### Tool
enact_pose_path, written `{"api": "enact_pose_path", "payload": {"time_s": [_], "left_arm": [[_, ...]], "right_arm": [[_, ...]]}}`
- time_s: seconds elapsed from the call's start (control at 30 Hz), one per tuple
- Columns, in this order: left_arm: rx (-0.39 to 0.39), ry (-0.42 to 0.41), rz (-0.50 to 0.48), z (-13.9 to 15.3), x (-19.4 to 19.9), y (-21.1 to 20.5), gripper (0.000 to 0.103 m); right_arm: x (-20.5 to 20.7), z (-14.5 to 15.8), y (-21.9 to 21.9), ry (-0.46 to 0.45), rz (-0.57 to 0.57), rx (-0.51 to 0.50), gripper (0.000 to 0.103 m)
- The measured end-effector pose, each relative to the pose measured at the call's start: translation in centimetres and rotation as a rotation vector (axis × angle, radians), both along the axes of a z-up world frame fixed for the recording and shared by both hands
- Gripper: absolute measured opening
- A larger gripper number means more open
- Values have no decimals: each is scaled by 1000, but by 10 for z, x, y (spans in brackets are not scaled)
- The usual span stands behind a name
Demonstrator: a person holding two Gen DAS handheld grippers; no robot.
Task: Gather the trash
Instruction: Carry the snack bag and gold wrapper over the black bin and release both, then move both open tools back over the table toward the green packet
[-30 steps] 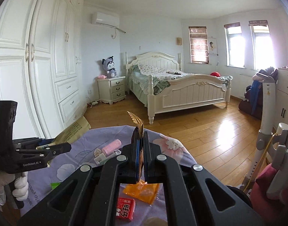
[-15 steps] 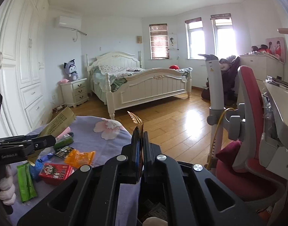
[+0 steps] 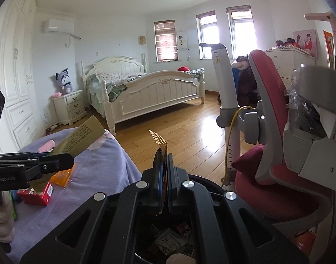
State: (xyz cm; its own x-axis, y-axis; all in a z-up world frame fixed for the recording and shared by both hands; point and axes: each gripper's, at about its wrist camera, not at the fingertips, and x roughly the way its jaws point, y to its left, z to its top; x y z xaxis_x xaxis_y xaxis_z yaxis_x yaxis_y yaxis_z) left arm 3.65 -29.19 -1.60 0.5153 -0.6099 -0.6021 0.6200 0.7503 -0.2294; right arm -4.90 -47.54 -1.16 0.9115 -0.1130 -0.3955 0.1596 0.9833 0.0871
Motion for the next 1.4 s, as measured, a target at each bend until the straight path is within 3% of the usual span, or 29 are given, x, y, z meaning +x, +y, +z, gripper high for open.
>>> {"api": "enact_pose_path", "payload": {"time_s": [0.5, 0.57, 0.6, 0.63, 0.7, 0.93, 1.07, 1.4], "left_arm": [[51, 46, -104, -22, 14, -56, 43], [64, 38, -103, -21, 16, -61, 49], [64, 39, -105, -21, 17, -63, 58], [60, 39, -105, -20, 17, -63, 63], [44, 30, -105, -15, 16, -61, 72], [27, 2, -77, -3, 8, -39, 72], [32, -34, -5, 8, 6, -5, 72], [44, -77, 341, 33, -12, 157, 72]], "right_arm": [[3, -17, -19, 67, -33, -12, 7], [7, -20, -20, 94, -37, -25, 9], [9, -21, -21, 110, -38, -30, 20], [10, -22, -22, 119, -39, -31, 45], [7, -20, -23, 105, -35, -13, 83], [-4, -14, -13, 82, -24, -19, 83], [0, -14, 0, 89, 17, -20, 83], [13, 7, 63, 69, 183, -44, 83]]}}
